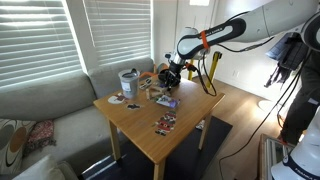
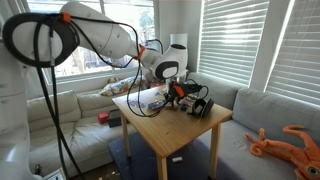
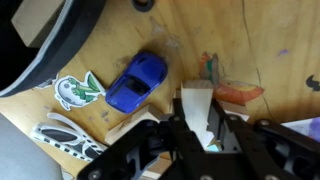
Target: Pick up the top stacked wooden block and put it in the silver cup
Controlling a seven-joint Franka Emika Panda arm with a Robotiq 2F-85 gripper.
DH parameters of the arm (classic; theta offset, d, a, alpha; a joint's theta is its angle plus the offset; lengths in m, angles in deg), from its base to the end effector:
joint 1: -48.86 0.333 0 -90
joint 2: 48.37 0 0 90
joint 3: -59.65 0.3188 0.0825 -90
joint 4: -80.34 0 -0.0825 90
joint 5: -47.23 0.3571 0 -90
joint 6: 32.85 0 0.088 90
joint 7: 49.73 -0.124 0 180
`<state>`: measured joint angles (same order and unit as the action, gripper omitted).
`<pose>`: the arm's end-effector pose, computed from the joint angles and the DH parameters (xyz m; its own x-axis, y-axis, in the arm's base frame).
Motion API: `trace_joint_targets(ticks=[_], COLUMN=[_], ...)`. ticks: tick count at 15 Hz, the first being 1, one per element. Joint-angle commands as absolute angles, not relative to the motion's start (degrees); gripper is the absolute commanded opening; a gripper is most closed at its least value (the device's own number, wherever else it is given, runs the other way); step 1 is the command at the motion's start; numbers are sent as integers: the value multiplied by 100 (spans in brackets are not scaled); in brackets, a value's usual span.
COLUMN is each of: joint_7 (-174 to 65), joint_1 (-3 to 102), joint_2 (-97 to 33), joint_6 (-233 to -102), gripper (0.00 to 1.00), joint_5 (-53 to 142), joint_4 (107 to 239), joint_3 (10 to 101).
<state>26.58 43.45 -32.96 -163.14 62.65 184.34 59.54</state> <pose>0.6244 -0.0502 0.4109 0.4410 0.8576 0.2645 0.8699 -0.4810 0.1091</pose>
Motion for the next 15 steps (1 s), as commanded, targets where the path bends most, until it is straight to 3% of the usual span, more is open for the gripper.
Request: trace_joint_targets(ticks=[1, 8, 9, 13, 14, 15], joint_7=[2761, 3134, 3054, 3049, 2946, 2835], joint_1=[4194, 4162, 4303, 4356, 4385, 4458], joint_2=[-3432, -4541, -4202, -4594, -4630, -4601], joint_6=[-16349, -15239, -15622, -15298, -15758, -16288], gripper=[7, 7, 29, 29, 7, 7], joint_5=[6505, 8520, 8104, 8332, 8429, 8597], joint_4=[18492, 18172, 18198, 18154, 18336, 18454], joint_3=[6098, 6266, 6163, 6100, 6124, 6170])
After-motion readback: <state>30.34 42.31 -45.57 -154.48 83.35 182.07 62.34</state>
